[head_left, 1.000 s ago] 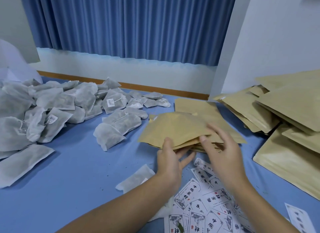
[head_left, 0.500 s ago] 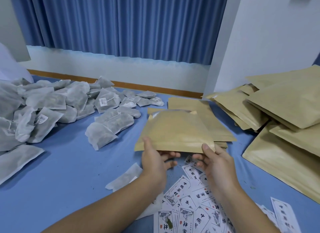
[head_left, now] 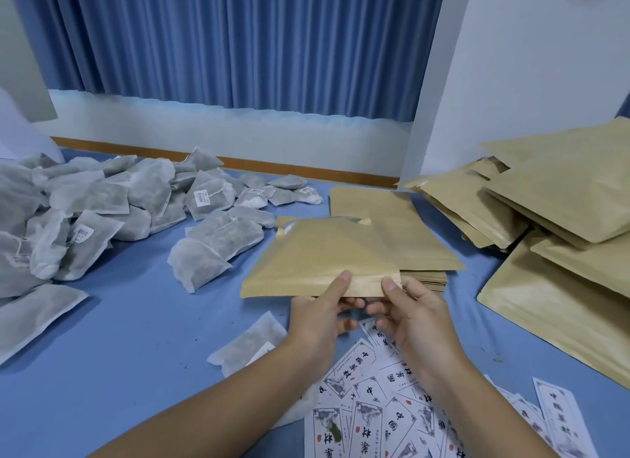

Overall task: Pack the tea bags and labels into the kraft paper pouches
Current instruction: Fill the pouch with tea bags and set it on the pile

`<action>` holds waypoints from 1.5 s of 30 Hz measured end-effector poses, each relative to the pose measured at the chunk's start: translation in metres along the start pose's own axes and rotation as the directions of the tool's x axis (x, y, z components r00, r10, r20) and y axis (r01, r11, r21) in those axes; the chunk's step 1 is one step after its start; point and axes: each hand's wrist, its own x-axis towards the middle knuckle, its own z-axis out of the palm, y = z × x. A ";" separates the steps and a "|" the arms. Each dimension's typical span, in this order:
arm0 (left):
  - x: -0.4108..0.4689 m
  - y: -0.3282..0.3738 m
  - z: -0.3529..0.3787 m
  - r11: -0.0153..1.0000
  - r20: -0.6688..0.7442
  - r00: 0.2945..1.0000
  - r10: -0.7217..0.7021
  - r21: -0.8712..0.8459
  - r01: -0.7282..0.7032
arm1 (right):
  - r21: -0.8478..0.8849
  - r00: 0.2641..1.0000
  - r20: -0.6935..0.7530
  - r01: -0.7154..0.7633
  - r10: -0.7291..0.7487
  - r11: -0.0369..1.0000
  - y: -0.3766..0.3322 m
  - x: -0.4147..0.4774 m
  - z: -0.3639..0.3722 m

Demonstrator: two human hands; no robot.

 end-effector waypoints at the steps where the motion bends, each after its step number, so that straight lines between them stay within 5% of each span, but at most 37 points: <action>1: -0.001 0.001 0.000 1.000 0.001 1.000 -0.005 -0.002 0.005 | -0.011 1.000 -0.018 0.003 -0.003 1.000 0.001 -0.001 0.001; 5: -0.002 -0.002 -0.001 0.999 0.030 0.999 -0.026 0.028 0.025 | -0.028 0.992 -0.121 0.017 -0.020 0.999 0.004 -0.002 0.002; 20: 0.006 -0.004 -0.007 0.978 0.067 0.990 -0.124 0.175 0.111 | -0.099 0.987 -0.141 0.056 -0.070 0.993 0.003 -0.006 0.005; 26: 0.008 -0.007 -0.008 0.980 0.079 0.990 -0.117 0.173 0.102 | 0.057 0.993 -0.115 0.005 0.002 0.998 0.008 -0.005 0.008; 32: 0.006 -0.007 -0.006 0.990 0.063 0.993 -0.099 0.111 0.092 | -0.052 0.951 -0.229 0.200 -0.206 0.978 0.003 -0.001 0.002; 38: 0.005 -0.005 -0.006 0.986 0.089 0.991 -0.097 0.143 0.084 | 0.097 0.980 -0.195 0.066 -0.046 0.993 0.007 -0.005 0.007; 45: 0.003 -0.003 -0.005 0.992 0.096 0.990 -0.103 0.087 0.095 | 0.081 0.960 -0.263 0.123 -0.098 0.989 0.006 -0.003 0.005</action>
